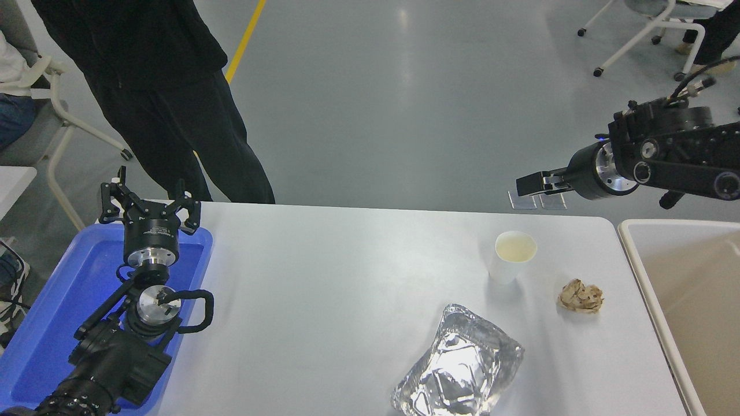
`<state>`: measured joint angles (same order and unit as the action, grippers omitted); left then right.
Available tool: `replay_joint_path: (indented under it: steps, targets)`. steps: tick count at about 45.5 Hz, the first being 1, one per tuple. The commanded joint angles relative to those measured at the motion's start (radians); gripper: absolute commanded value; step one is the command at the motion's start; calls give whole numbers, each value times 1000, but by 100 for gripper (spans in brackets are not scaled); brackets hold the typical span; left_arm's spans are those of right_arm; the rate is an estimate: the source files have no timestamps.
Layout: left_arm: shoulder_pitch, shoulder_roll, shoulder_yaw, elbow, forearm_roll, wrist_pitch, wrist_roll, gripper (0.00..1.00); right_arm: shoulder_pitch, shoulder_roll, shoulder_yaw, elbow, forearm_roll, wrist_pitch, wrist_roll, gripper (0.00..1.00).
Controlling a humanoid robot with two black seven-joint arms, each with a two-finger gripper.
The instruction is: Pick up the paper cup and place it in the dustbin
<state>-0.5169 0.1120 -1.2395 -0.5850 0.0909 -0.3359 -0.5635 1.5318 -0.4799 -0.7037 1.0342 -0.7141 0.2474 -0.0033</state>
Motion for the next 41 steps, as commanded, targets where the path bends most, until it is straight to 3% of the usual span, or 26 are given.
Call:
replay_joint_path:
  steps: [1,29,41]
  targets:
    - [0,0,0,-1,0,0,-1,99,-110,27,52,-63,-8,-20,0,100]
    - [0,0,0,-1,0,0,-1,99,-245,90,55,-180,-13,-83,2,99]
    - [0,0,0,1,0,0,-1,99,-278,100,55,-215,-39,-112,2,93]
